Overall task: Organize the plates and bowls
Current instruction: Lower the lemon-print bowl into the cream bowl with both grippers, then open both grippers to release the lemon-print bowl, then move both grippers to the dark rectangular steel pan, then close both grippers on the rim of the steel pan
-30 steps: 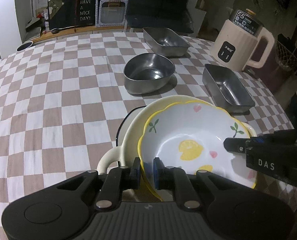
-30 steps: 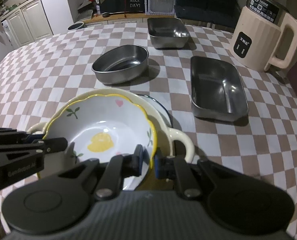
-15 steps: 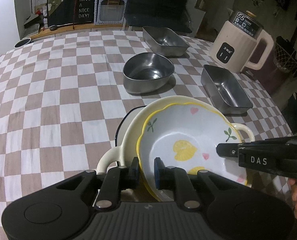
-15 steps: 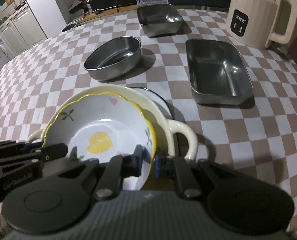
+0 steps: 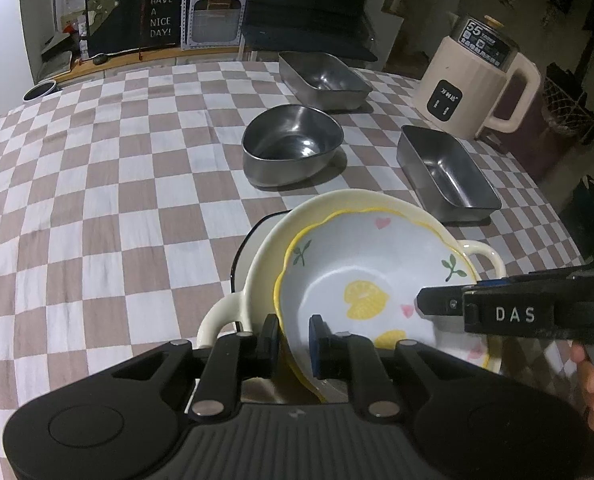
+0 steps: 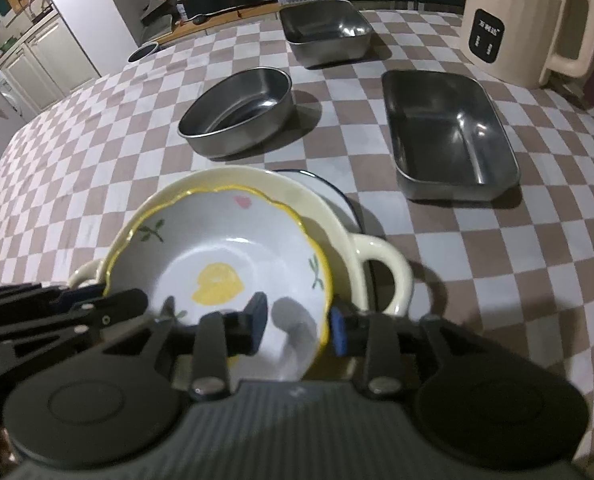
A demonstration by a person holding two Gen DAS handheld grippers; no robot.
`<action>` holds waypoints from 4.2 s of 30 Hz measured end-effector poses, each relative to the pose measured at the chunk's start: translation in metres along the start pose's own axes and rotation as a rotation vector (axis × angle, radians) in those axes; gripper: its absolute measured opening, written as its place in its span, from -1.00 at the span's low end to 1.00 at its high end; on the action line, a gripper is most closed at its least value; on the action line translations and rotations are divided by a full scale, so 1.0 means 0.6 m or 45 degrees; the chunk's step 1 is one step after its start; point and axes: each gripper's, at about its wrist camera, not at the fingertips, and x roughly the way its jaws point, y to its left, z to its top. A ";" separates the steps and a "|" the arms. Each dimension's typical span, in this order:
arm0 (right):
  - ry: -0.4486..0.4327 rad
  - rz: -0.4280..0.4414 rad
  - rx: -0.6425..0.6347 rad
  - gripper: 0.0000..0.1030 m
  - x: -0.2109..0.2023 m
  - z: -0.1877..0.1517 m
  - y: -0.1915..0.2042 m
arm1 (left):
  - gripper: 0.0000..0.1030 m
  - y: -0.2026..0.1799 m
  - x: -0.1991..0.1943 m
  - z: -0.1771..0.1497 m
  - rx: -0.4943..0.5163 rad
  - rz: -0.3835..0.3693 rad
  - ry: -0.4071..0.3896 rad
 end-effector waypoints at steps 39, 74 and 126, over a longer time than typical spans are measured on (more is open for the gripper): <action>-0.180 0.023 -0.076 0.62 -0.089 -0.028 -0.007 | 0.06 -0.008 -0.071 -0.005 0.046 0.000 -0.107; -0.344 -0.010 0.939 0.59 -0.026 0.029 -0.242 | 1.00 -0.126 0.023 0.197 0.350 0.008 -0.332; -0.200 -0.184 0.387 -0.82 0.031 0.085 -0.233 | -0.82 -0.190 0.234 0.226 0.418 -0.170 0.060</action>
